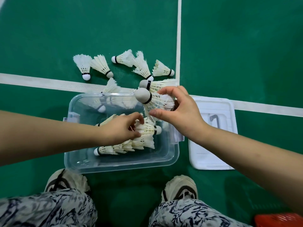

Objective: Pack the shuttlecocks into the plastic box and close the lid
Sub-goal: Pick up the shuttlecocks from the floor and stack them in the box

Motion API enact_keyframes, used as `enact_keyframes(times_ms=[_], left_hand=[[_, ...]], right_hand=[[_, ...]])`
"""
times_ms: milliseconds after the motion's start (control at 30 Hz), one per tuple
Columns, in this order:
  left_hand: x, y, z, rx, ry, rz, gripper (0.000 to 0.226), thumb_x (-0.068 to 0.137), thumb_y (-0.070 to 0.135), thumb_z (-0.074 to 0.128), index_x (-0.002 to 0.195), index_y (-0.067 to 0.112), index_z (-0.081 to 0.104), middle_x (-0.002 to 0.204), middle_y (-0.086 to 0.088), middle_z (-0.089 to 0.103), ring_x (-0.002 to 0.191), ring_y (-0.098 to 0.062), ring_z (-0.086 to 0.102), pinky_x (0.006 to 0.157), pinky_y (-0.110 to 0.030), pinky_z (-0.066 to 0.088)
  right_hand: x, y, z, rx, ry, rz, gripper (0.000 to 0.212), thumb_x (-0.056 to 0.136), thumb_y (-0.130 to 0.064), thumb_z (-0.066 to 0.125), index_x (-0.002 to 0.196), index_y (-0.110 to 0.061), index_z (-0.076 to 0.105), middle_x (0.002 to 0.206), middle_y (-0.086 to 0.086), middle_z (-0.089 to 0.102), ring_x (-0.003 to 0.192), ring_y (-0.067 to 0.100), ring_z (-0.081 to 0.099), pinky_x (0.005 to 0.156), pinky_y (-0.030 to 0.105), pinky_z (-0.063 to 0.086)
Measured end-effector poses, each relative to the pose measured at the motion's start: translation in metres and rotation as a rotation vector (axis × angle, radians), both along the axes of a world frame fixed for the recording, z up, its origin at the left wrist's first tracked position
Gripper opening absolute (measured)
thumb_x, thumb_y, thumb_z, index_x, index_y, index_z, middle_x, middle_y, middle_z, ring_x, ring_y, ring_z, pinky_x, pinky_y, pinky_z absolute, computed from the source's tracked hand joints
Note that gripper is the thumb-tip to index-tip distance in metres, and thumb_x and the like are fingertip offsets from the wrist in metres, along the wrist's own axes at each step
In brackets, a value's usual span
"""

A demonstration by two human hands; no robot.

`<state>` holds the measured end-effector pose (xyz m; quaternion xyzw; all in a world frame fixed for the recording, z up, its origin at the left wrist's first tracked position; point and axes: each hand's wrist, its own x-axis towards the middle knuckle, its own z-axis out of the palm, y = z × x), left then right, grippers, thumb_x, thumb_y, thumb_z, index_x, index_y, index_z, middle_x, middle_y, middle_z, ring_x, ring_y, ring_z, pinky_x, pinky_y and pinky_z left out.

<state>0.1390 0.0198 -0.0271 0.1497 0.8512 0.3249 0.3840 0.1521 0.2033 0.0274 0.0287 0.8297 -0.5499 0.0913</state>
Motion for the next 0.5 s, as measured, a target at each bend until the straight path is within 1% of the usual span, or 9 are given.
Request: enact_keyframes(times_ms=[67, 167, 200, 267, 300, 367, 433, 467, 500], left_hand=[[0.002, 0.002, -0.004, 0.010, -0.024, -0.019, 0.033, 0.082, 0.017, 0.063, 0.110, 0.022, 0.049, 0.095, -0.003, 0.060, 0.074, -0.013, 0.061, 0.075, -0.027, 0.049], [-0.001, 0.006, -0.009, -0.041, 0.015, -0.057, 0.035, 0.084, 0.017, 0.061, 0.116, 0.019, 0.045, 0.092, 0.001, 0.056, 0.069, -0.002, 0.053, 0.069, -0.023, 0.041], [-0.004, 0.007, -0.009, -0.053, 0.043, -0.045, 0.032, 0.084, 0.017, 0.060, 0.112, 0.019, 0.046, 0.089, 0.003, 0.055, 0.070, -0.005, 0.054, 0.071, -0.024, 0.041], [-0.010, 0.008, -0.008, -0.085, 0.111, -0.016, 0.020, 0.084, 0.017, 0.060, 0.093, 0.023, 0.043, 0.085, 0.002, 0.055, 0.082, -0.019, 0.059, 0.075, -0.029, 0.044], [-0.011, 0.009, -0.007, -0.107, 0.140, -0.014, 0.022, 0.084, 0.018, 0.060, 0.087, 0.025, 0.040, 0.086, -0.002, 0.059, 0.088, -0.024, 0.059, 0.077, -0.031, 0.045], [-0.012, 0.009, -0.008, -0.140, 0.158, -0.050, 0.018, 0.084, 0.019, 0.060, 0.093, 0.022, 0.045, 0.097, -0.007, 0.064, 0.094, -0.026, 0.058, 0.076, -0.029, 0.043], [-0.010, 0.011, -0.011, -0.168, 0.134, -0.118, 0.029, 0.085, 0.019, 0.059, 0.111, 0.015, 0.049, 0.100, -0.003, 0.060, 0.091, -0.020, 0.054, 0.072, -0.023, 0.035], [-0.008, 0.012, -0.011, -0.172, 0.097, -0.156, 0.030, 0.085, 0.018, 0.058, 0.113, 0.015, 0.049, 0.097, 0.000, 0.055, 0.089, -0.017, 0.050, 0.072, -0.022, 0.032], [-0.006, 0.013, -0.013, -0.164, 0.045, -0.191, 0.024, 0.085, 0.017, 0.058, 0.108, 0.019, 0.051, 0.096, 0.002, 0.052, 0.087, -0.015, 0.047, 0.072, -0.021, 0.032]], right_hand=[[0.000, -0.001, -0.001, -0.003, -0.003, 0.002, 0.046, 0.061, -0.026, 0.083, 0.088, -0.043, 0.050, 0.091, -0.018, 0.044, 0.085, -0.003, 0.048, 0.080, 0.021, 0.040], [0.000, -0.003, -0.001, 0.003, -0.009, 0.011, 0.045, 0.061, -0.026, 0.083, 0.089, -0.041, 0.051, 0.091, -0.019, 0.044, 0.084, -0.004, 0.048, 0.078, 0.019, 0.038], [0.000, -0.003, -0.001, 0.006, -0.012, 0.014, 0.044, 0.061, -0.026, 0.083, 0.089, -0.040, 0.051, 0.091, -0.019, 0.044, 0.084, -0.005, 0.047, 0.078, 0.019, 0.037], [0.000, -0.004, -0.001, 0.006, -0.016, 0.018, 0.044, 0.062, -0.025, 0.083, 0.091, -0.037, 0.053, 0.091, -0.018, 0.044, 0.085, -0.005, 0.047, 0.079, 0.019, 0.037], [0.000, -0.004, -0.001, 0.005, -0.017, 0.019, 0.044, 0.062, -0.025, 0.083, 0.092, -0.035, 0.053, 0.091, -0.018, 0.045, 0.085, -0.006, 0.047, 0.079, 0.018, 0.037], [0.001, -0.004, -0.002, 0.007, -0.021, 0.019, 0.044, 0.061, -0.025, 0.083, 0.093, -0.033, 0.054, 0.091, -0.018, 0.045, 0.085, -0.008, 0.046, 0.078, 0.016, 0.037], [0.001, -0.003, -0.003, 0.010, -0.028, 0.026, 0.044, 0.062, -0.026, 0.083, 0.094, -0.034, 0.054, 0.092, -0.018, 0.045, 0.085, -0.009, 0.046, 0.077, 0.015, 0.037], [0.001, -0.003, -0.003, 0.008, -0.030, 0.029, 0.044, 0.062, -0.026, 0.083, 0.094, -0.034, 0.054, 0.092, -0.018, 0.045, 0.085, -0.007, 0.047, 0.077, 0.016, 0.037], [0.001, -0.003, -0.003, 0.007, -0.033, 0.031, 0.044, 0.062, -0.026, 0.083, 0.094, -0.035, 0.054, 0.092, -0.018, 0.045, 0.085, -0.006, 0.047, 0.078, 0.017, 0.037]])
